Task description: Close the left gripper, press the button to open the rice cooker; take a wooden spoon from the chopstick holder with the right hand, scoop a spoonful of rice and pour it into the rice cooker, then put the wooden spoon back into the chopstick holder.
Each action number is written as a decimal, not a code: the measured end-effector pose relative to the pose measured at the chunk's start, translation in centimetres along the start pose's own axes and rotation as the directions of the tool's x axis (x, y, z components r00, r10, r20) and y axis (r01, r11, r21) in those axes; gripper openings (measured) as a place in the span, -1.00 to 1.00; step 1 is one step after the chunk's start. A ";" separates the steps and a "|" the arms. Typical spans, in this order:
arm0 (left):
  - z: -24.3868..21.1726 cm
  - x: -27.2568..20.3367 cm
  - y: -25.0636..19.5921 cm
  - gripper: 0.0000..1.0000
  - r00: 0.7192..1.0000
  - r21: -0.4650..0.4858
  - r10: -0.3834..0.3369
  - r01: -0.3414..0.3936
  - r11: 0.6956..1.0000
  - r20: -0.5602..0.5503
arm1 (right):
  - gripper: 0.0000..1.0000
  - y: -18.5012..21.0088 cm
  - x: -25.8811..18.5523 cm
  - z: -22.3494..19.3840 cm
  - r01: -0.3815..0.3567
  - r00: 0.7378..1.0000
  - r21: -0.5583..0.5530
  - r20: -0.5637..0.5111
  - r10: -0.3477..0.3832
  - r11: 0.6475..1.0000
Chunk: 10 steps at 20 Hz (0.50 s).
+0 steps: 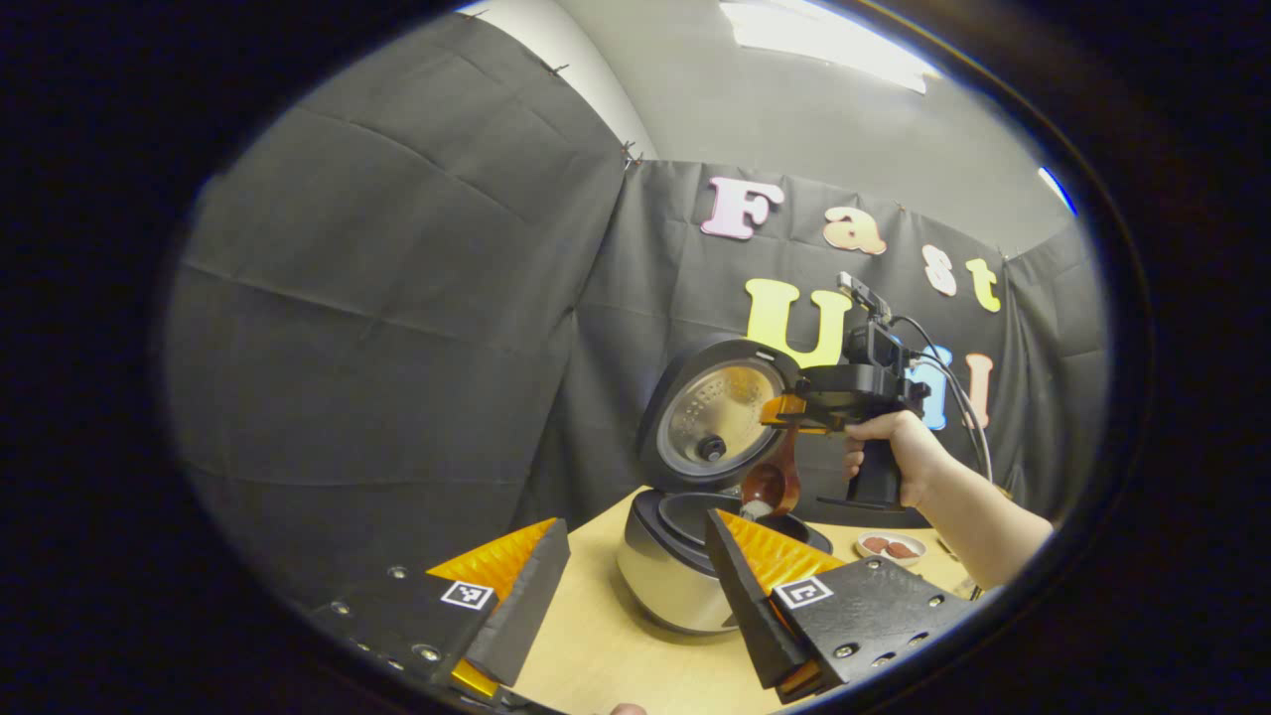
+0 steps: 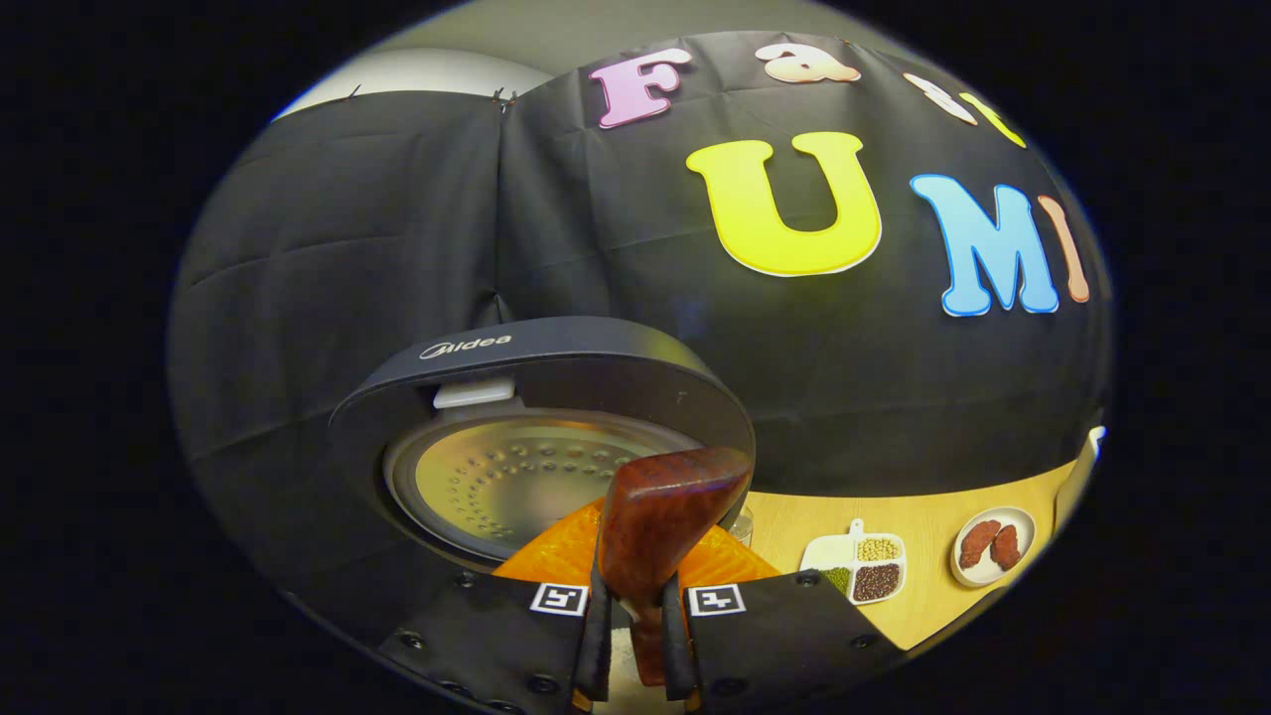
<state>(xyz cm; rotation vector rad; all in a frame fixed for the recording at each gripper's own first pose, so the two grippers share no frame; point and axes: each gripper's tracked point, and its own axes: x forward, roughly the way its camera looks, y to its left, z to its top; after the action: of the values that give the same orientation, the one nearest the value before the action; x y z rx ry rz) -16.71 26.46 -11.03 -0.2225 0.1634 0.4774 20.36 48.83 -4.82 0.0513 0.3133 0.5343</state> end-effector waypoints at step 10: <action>-0.3 0.0 0.3 0.73 1.000 0.001 0.006 -0.005 1.000 -0.002 | -0.55 1.9 -0.2 -1.3 -0.002 1.000 -0.329 -0.022 -0.005 0.944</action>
<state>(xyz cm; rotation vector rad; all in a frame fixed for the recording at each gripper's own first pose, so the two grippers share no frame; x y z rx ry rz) -16.89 26.68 -11.36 -0.2220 0.1664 0.4826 18.82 50.33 -5.75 -0.2798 0.2425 0.5804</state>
